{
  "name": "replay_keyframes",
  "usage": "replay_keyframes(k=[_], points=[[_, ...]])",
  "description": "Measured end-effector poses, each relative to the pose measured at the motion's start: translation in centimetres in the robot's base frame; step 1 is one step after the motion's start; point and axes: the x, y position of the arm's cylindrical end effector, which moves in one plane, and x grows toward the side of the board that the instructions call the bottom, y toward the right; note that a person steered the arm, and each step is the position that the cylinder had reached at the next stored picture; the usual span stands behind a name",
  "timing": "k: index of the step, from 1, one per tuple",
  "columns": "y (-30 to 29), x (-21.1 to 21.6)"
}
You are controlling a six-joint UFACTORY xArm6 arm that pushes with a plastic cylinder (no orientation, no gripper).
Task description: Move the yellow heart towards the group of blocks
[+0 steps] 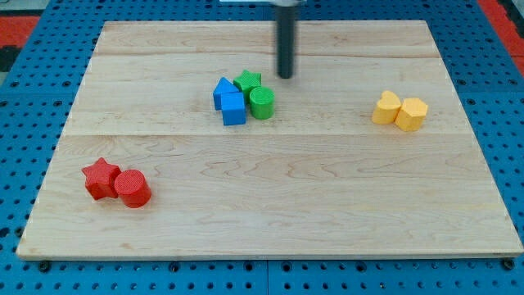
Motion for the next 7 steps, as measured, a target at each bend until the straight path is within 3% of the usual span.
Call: replay_keyframes(k=[1, 2, 3, 4, 5, 7], points=[[10.4, 3.2], [15.9, 4.4], [13.4, 7.2], [7.4, 8.9], [1.5, 8.5], [0.9, 13.3]])
